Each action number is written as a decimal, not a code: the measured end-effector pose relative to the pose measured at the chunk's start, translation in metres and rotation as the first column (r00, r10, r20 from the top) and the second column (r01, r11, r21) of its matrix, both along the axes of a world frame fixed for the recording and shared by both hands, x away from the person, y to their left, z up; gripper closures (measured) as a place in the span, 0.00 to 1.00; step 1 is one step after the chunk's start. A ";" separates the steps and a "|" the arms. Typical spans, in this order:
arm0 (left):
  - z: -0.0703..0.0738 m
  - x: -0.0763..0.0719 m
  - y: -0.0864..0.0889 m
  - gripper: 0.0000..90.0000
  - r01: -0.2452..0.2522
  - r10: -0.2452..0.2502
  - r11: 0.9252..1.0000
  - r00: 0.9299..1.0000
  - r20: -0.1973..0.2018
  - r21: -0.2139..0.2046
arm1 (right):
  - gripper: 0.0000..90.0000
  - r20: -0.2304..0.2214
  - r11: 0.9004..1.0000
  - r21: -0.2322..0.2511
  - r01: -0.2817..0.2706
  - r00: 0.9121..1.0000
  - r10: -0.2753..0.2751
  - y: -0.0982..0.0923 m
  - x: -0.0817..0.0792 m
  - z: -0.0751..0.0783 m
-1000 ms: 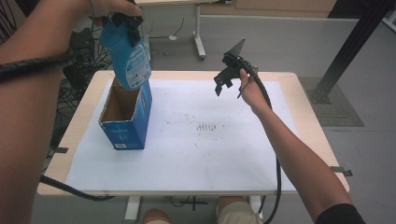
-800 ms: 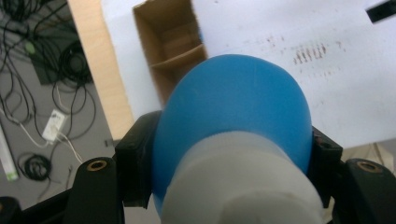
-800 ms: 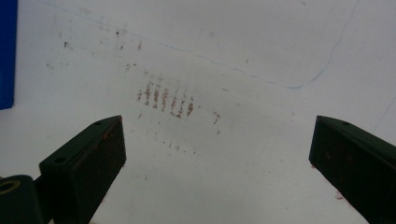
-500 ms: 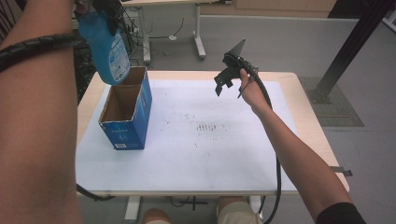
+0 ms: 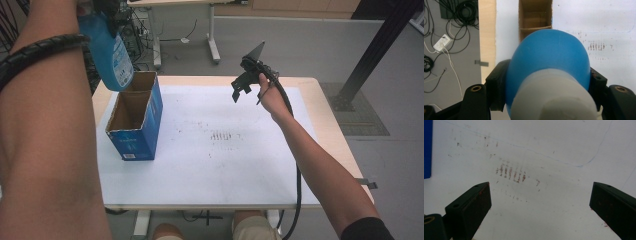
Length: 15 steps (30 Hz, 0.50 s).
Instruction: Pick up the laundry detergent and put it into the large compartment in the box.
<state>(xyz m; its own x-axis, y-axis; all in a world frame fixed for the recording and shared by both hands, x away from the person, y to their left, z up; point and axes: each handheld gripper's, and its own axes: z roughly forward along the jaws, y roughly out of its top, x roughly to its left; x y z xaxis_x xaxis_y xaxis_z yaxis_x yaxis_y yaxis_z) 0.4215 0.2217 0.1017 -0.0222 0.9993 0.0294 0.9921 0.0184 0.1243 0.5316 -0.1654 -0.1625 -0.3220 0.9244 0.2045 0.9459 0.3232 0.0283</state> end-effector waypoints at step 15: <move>-0.014 0.004 0.008 0.40 -0.026 0.026 1.000 1.000 0.010 0.001 | 0.04 -0.004 1.000 -0.001 0.007 1.000 -0.007 -0.006 0.002 0.000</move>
<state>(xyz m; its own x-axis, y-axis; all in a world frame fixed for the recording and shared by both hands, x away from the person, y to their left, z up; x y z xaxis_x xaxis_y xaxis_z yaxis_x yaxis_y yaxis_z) 0.4259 0.2298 0.0878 -0.0480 0.9984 0.0307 0.9900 0.0435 0.1339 0.5333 -0.1713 -0.1626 -0.3146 0.9269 0.2045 0.9483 0.3165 0.0246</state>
